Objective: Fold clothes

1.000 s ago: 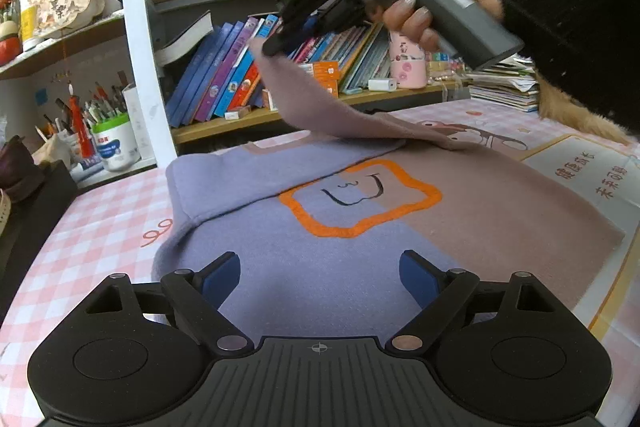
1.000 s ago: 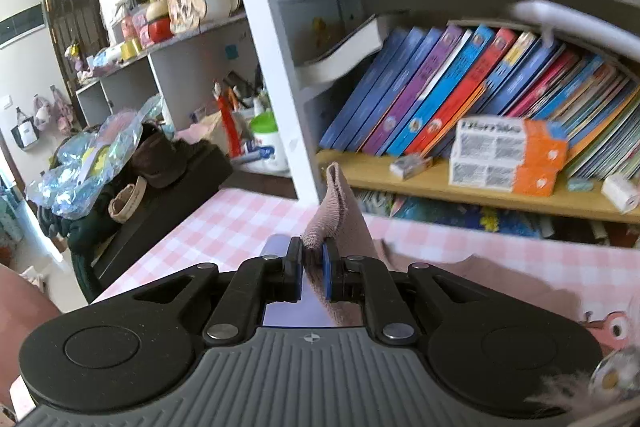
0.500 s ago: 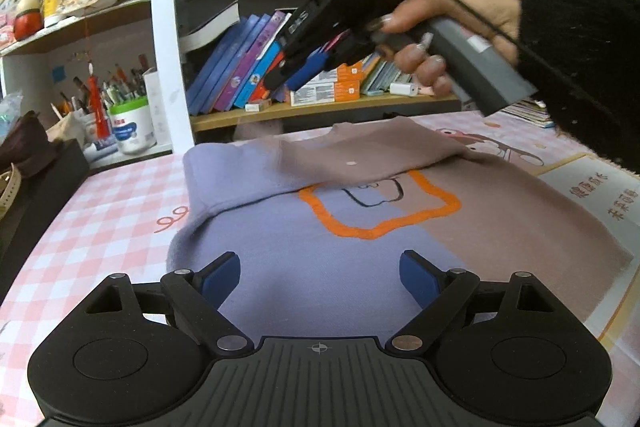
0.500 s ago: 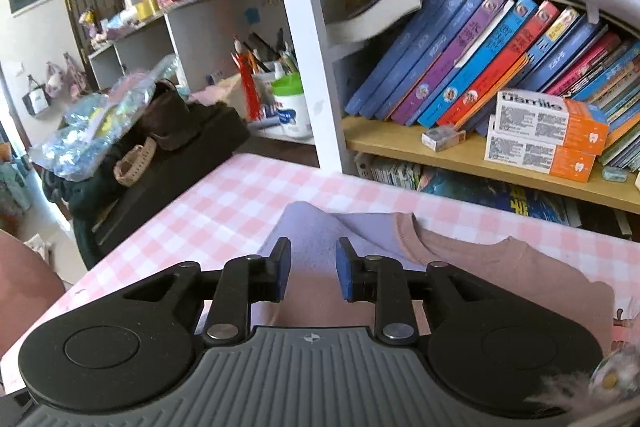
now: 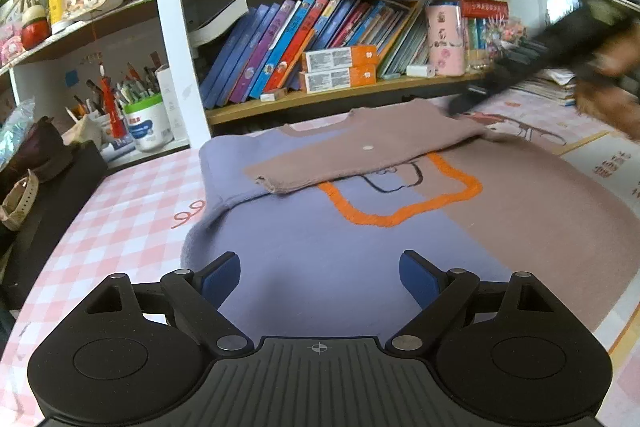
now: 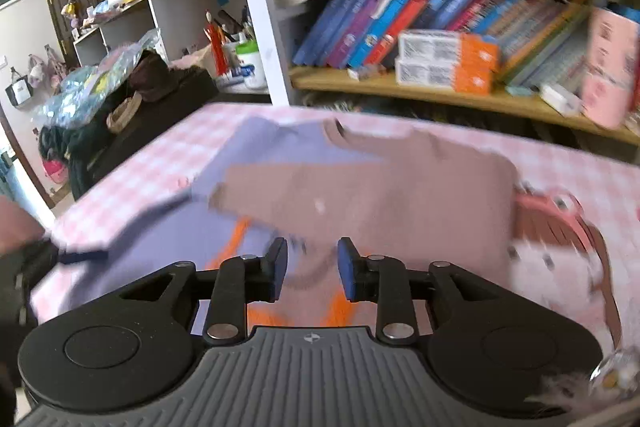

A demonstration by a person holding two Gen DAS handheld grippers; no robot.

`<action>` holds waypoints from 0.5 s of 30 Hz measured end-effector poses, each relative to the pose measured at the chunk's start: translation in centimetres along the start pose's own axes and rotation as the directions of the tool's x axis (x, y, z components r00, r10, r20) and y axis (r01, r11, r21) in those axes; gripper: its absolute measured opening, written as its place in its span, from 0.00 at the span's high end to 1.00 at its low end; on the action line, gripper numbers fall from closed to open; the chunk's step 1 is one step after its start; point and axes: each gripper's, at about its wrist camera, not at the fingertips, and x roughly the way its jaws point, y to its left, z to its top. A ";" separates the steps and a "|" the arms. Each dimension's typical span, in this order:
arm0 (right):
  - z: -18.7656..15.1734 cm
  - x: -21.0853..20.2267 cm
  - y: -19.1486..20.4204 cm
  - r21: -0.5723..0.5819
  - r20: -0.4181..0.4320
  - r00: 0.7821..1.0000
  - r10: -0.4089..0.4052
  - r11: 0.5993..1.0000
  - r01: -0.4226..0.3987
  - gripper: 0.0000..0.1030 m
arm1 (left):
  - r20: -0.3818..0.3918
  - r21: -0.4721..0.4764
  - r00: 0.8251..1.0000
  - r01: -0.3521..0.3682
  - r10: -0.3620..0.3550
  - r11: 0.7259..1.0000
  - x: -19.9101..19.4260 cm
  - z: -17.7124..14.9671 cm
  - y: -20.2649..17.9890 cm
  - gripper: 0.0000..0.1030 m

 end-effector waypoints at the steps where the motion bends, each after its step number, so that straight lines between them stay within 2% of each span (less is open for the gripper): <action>1: -1.2 -0.8 -0.1 0.000 0.003 1.000 -0.012 1.000 0.012 0.74 | -0.003 0.003 1.000 -0.008 0.008 1.000 0.0 0.0 0.0 0.13; 6: -5.3 -3.6 -0.9 0.041 0.032 0.998 -0.054 0.998 0.053 0.72 | -0.007 0.015 1.000 -0.006 0.006 1.000 0.1 0.0 -0.2 0.13; 11: -8.9 -6.0 -1.6 0.100 0.065 0.994 -0.090 0.992 0.083 0.71 | -0.013 0.014 0.999 -0.041 0.041 0.999 0.1 0.0 -0.3 0.13; 13: -10.3 -7.0 -1.9 0.124 0.077 0.992 -0.104 0.988 0.094 0.69 | -0.002 0.019 0.999 -0.035 0.035 0.999 -0.1 0.0 -0.3 0.13; 15: -11.5 -7.9 -2.3 0.145 0.088 0.989 -0.118 0.984 0.105 0.67 | 0.041 0.009 0.999 -0.016 0.016 1.000 -0.8 -0.1 -0.1 0.13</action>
